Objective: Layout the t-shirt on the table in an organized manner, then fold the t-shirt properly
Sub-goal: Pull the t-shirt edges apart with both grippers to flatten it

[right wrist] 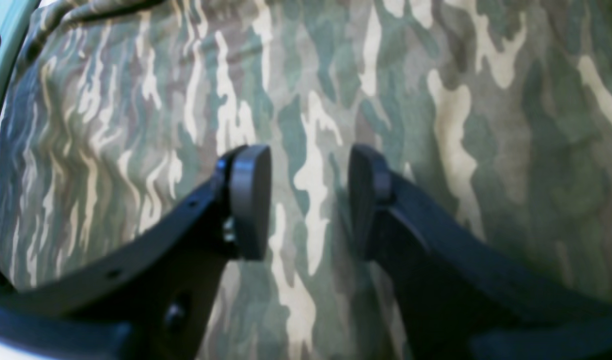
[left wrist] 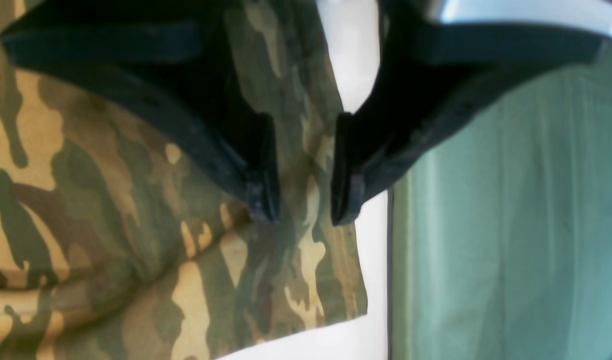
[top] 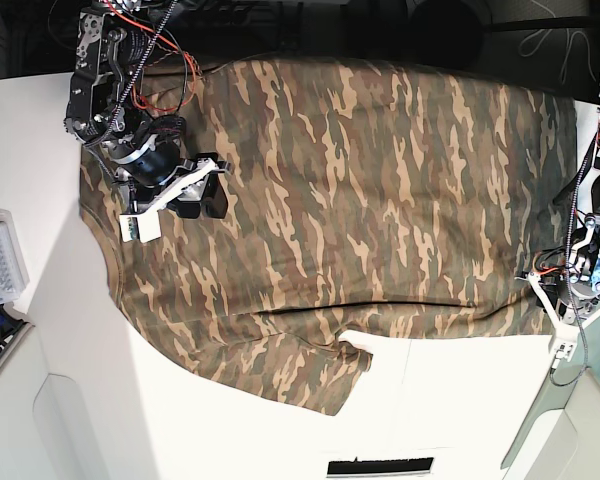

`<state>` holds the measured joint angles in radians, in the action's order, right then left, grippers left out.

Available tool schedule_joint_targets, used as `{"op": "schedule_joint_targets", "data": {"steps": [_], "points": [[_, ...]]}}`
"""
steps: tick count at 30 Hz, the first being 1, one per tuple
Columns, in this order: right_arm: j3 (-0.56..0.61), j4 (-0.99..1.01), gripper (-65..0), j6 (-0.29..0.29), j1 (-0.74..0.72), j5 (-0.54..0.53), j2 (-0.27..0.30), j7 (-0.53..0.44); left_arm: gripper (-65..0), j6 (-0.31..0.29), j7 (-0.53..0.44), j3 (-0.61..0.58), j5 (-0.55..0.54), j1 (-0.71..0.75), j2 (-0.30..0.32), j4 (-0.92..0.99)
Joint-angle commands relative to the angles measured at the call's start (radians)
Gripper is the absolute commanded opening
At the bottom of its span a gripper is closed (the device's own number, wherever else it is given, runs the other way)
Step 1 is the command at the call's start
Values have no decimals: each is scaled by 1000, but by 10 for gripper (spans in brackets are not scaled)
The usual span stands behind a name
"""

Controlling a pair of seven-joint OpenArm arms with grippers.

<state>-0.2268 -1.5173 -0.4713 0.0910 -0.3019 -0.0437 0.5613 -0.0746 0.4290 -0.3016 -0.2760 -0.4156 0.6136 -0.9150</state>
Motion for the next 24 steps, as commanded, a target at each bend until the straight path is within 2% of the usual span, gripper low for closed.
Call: {"op": "schedule_joint_targets", "data": {"steps": [1,7,11,14,17,24], "points": [[0,-13,-393,2,-10,-1,8,-31,-437,10,-11,12,-9,-31,21,-13],[-7,-13,-393,84,-11,11,76,-42,-437,10,-14,158,-58,-33,21,-13],[-42,-13,-393,93,-11,10,97,-42,-437,10,-34,258,-64,-32,21,-13],[-60,-13,-393,94,-10,6,96,-41,-437,6,-35,268,-65,-29,19,-13],[-59,-12,-393,93,-10,7,92,-38,-437,-29,-33,268,-65,-14,4,-13],[-59,42,-394,94,-10,8,93,-42,-437,-163,32,268,-87,69,-26,-13]]}}
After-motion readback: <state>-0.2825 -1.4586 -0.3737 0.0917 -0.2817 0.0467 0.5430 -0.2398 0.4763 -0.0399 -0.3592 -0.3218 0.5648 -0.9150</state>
